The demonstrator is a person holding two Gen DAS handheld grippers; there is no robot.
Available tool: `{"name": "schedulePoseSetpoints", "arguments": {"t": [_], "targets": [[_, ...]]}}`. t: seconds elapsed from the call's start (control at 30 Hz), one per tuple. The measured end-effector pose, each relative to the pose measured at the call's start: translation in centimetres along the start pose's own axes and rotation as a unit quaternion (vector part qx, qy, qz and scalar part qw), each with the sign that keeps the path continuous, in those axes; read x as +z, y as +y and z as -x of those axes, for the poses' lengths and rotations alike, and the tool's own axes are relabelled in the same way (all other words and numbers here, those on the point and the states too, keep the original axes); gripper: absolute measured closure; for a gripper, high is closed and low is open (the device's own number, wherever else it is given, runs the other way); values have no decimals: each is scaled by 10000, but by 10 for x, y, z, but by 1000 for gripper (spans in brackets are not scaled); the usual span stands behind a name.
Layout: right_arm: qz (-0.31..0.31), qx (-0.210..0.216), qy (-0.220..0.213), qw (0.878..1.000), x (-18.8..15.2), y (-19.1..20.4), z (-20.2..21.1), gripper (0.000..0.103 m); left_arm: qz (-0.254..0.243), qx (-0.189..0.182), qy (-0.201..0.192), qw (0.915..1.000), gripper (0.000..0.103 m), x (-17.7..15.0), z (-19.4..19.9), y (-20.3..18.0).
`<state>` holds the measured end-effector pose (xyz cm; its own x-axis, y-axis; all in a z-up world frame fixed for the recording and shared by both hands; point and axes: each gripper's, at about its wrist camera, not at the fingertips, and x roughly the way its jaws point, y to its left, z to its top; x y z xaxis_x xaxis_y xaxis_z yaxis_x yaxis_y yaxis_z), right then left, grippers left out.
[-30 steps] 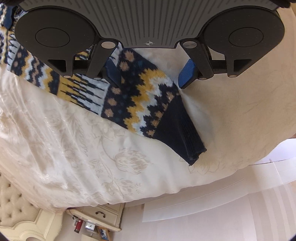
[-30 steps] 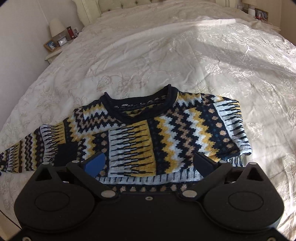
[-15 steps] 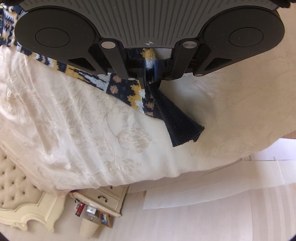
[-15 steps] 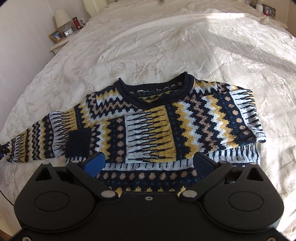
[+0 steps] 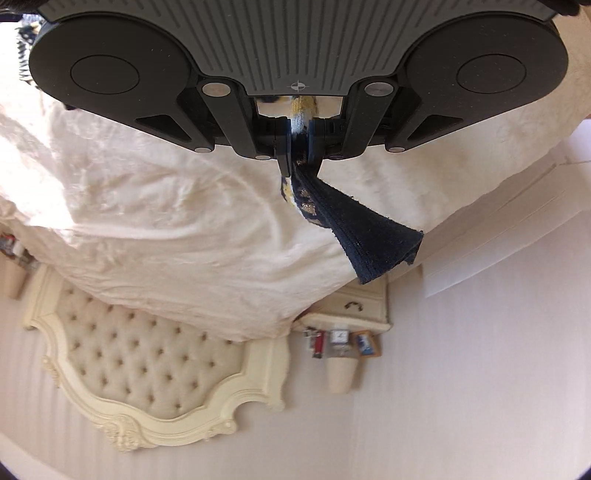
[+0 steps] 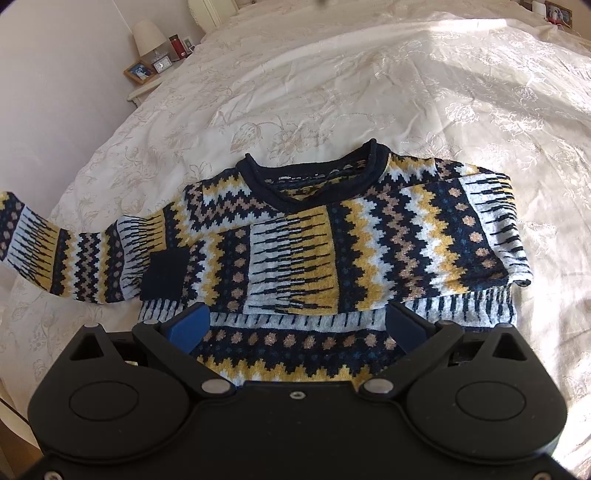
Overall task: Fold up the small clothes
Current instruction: 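Grasp the other navy sleeve cuff with the left gripper, then fold the held sleeve across the body with the left gripper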
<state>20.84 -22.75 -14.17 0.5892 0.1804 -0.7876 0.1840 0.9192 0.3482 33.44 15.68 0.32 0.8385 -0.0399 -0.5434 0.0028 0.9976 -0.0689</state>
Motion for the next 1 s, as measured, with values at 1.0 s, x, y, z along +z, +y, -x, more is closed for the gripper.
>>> {"name": "schedulePoseSetpoints", "arguments": {"t": [1.0], "targets": [[-313, 427, -180, 9984, 23, -86, 24, 1, -1149, -1117, 1748, 9715, 73, -148, -63, -200]]}}
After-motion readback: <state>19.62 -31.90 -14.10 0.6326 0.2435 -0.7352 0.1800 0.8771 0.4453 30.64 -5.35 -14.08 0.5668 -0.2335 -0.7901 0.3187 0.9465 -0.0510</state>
